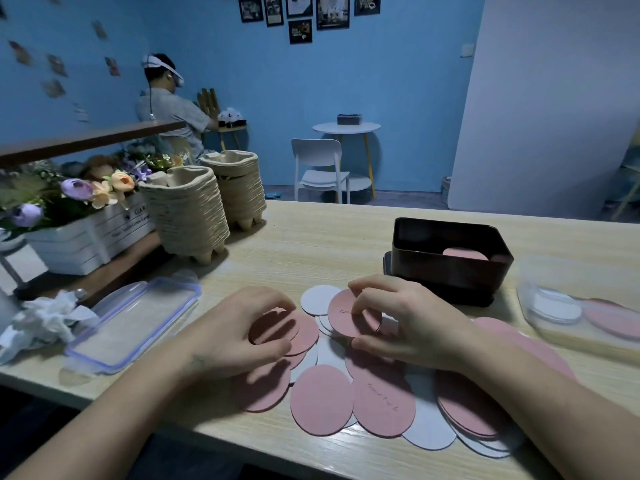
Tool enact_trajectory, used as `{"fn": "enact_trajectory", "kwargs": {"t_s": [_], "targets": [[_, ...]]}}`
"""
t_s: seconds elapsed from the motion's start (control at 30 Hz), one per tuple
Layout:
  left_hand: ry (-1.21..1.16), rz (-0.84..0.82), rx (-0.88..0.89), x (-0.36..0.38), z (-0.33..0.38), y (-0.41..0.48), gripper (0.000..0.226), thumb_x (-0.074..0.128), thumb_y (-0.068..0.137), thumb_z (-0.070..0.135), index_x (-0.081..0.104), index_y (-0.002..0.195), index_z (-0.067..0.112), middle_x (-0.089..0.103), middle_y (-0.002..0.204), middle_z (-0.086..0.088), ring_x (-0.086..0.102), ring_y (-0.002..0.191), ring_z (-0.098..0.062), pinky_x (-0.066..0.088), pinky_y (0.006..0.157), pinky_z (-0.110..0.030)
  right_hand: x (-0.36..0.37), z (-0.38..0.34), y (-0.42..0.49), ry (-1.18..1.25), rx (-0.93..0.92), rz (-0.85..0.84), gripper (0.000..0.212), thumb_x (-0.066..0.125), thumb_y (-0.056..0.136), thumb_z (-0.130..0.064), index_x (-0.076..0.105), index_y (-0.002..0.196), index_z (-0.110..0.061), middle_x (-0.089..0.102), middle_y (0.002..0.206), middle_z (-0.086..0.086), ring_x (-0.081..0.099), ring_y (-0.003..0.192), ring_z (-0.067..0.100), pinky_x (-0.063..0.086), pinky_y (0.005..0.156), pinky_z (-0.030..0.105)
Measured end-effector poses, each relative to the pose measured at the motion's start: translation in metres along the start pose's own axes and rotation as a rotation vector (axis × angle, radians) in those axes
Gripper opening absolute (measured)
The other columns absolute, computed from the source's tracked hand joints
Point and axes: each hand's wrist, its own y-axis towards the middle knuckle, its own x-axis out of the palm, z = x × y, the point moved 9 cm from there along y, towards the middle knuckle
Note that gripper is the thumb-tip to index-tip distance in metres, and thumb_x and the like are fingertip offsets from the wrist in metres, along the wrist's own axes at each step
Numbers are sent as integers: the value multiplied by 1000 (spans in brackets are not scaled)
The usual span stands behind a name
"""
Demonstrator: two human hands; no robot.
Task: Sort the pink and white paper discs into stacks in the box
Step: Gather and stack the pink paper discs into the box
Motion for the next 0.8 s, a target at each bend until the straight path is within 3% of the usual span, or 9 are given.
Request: {"fn": "enact_trajectory", "kwargs": {"t_s": [0.13,0.27,0.47,0.67,0.8], "targets": [[-17,-30,-41,-3,-13,0,61,64,73,52,60,131,35,60,123,26,50,121,8,43,104,-21,2,4,0,-1,14,-4,36,72,89,-56,64,101,-23,60,139,-1,61,124,14,52,98,30],[-74,2,-31,-5,-16,3,52,72,74,49,65,123,36,66,117,24,59,116,4,49,97,-22,7,3,3,4,3,-20,34,74,89,-53,63,103,-23,59,140,0,60,124,14,52,98,29],[-160,189,79,-14,10,16,43,75,77,46,69,116,30,71,110,20,68,106,-6,54,90,-29,6,8,2,12,25,-22,34,75,89,-53,66,102,-22,61,138,1,62,122,13,52,98,28],[-129,305,282,-10,51,39,31,78,79,37,63,98,18,71,100,3,65,87,-15,54,77,-38,10,17,3,192,130,22,50,81,83,-54,48,112,-31,67,108,-7,68,96,17,56,82,43],[-100,332,311,-1,52,44,31,79,81,38,60,96,19,68,97,0,65,89,-17,54,78,-39,13,21,2,213,137,18,53,80,85,-53,49,120,-27,66,105,-9,68,94,18,57,82,44]]}}
